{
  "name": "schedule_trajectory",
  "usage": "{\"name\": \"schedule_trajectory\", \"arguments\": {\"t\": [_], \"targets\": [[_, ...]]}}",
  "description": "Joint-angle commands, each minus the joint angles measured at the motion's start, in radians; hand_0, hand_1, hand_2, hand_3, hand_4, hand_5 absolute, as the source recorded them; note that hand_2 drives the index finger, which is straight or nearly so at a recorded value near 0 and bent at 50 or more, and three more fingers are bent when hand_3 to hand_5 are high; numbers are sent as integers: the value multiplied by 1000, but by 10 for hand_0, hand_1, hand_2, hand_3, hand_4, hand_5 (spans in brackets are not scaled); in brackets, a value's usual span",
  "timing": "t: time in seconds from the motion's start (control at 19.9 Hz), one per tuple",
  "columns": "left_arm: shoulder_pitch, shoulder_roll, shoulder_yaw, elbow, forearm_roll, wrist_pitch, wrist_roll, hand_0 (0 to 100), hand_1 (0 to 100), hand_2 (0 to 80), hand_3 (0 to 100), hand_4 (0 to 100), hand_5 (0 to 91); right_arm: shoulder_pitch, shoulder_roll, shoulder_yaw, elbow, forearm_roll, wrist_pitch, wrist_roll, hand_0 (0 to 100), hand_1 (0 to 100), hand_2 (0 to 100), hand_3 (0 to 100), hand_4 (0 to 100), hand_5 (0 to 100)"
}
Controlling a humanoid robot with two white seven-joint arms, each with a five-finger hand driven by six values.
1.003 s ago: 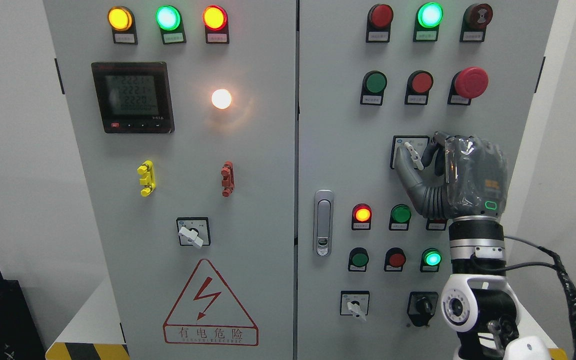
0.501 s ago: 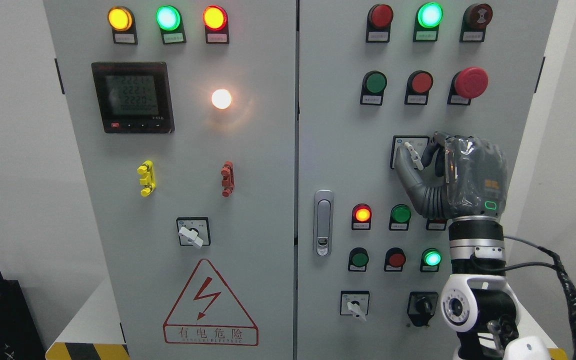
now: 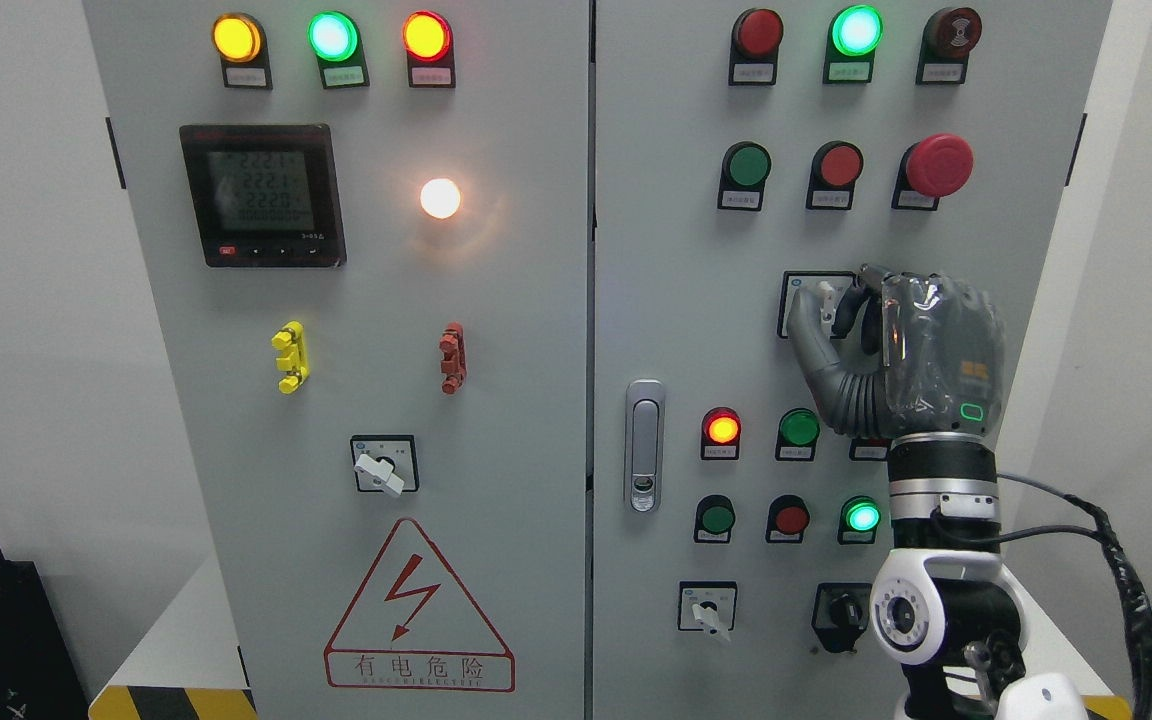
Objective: Rotate and turn off gray switch
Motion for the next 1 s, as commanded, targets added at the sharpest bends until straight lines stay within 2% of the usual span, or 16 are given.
{"name": "schedule_trajectory", "arguments": {"t": [0.0, 0.55, 0.95], "targets": [[0, 0, 32, 0, 0, 0, 0, 120, 389, 0, 0, 0, 0, -1, -20, 1, 0, 0, 0, 0, 585, 259, 762, 1000, 867, 986], [0, 0, 32, 0, 0, 0, 0, 120, 389, 0, 0, 0, 0, 1, -21, 1, 0, 1, -1, 0, 643, 252, 765, 1000, 868, 987], [0, 0, 32, 0, 0, 0, 0, 120, 389, 0, 0, 0, 0, 2, -21, -1, -4, 0, -7, 0, 528, 305, 760, 1000, 869, 986]]}}
